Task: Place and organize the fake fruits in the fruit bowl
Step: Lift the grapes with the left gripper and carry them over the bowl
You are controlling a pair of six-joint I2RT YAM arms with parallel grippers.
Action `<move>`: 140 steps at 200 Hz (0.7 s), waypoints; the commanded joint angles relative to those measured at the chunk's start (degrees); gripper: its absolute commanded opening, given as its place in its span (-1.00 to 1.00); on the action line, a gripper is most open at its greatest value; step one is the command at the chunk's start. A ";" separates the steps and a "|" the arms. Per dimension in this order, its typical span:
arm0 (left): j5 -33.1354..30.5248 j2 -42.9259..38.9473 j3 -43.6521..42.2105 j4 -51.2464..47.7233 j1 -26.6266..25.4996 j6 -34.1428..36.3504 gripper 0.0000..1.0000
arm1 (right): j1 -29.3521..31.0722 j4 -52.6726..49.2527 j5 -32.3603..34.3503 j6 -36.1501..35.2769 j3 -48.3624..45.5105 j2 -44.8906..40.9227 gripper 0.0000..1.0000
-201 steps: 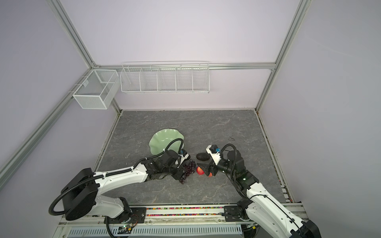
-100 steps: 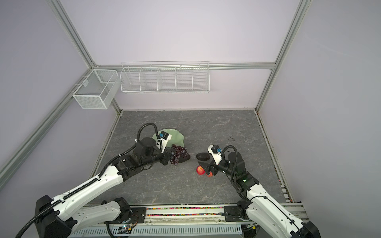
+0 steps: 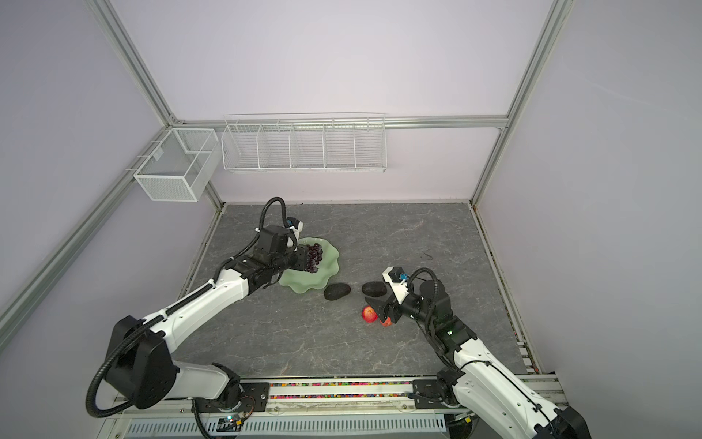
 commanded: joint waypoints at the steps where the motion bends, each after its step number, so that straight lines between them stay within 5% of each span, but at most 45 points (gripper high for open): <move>1: -1.76 2.71 0.11 4.59 0.72 0.84 -0.97 | 0.29 1.79 0.14 0.08 -0.71 0.63 0.76; 37: -1.59 9.15 2.24 3.51 0.72 1.32 -0.76 | 0.23 1.91 0.08 0.09 -0.64 0.94 0.76; 73: -1.28 13.23 3.33 3.28 0.70 2.02 -0.29 | 0.24 1.83 0.25 0.08 -0.63 0.95 0.76; 140: 5.01 5.17 -1.47 5.99 0.64 5.39 0.10 | 0.18 1.76 0.66 0.00 -0.58 1.33 0.76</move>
